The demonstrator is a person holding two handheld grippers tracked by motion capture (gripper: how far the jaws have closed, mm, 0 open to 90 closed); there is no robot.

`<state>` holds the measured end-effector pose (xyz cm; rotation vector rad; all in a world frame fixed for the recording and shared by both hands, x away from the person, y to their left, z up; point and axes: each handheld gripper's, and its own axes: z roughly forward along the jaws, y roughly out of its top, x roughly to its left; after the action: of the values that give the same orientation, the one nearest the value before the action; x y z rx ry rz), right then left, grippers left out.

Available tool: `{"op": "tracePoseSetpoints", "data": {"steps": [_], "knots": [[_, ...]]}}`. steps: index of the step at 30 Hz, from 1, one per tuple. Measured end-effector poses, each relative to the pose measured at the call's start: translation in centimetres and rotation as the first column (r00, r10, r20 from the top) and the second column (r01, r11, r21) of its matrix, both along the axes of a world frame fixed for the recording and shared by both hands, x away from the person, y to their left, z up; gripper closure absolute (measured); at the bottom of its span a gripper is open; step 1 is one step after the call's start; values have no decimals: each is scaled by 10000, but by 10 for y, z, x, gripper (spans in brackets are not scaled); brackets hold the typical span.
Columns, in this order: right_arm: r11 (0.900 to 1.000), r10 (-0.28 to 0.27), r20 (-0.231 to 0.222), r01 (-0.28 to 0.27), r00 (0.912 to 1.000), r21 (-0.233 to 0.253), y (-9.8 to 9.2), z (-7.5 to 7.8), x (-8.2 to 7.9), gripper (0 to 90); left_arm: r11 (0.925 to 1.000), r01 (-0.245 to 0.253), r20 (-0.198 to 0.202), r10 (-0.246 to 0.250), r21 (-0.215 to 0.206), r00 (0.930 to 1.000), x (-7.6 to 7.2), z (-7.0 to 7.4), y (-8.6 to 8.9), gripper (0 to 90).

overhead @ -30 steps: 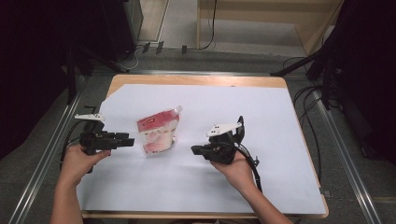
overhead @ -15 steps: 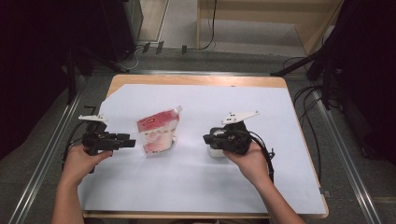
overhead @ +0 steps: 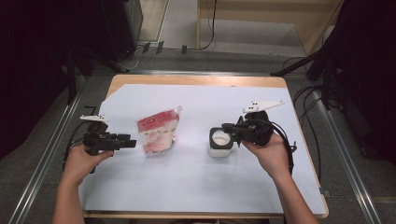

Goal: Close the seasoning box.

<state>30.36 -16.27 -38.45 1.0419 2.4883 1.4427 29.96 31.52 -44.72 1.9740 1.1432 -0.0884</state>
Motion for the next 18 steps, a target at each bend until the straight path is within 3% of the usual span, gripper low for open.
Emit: {"op": "tracePoseSetpoints", "data": {"steps": [9,18], "knots": [[9987,-497,-109,496,9987,-88,-22,4,7,900,9999,124,-40,-124,64,9999,0,-2,-2,453],[9922,-1235,30,1234,9923,170,-49,14,9,900,10000,76,-6,-76,-14,10000,0,-1,-2,453]]}}
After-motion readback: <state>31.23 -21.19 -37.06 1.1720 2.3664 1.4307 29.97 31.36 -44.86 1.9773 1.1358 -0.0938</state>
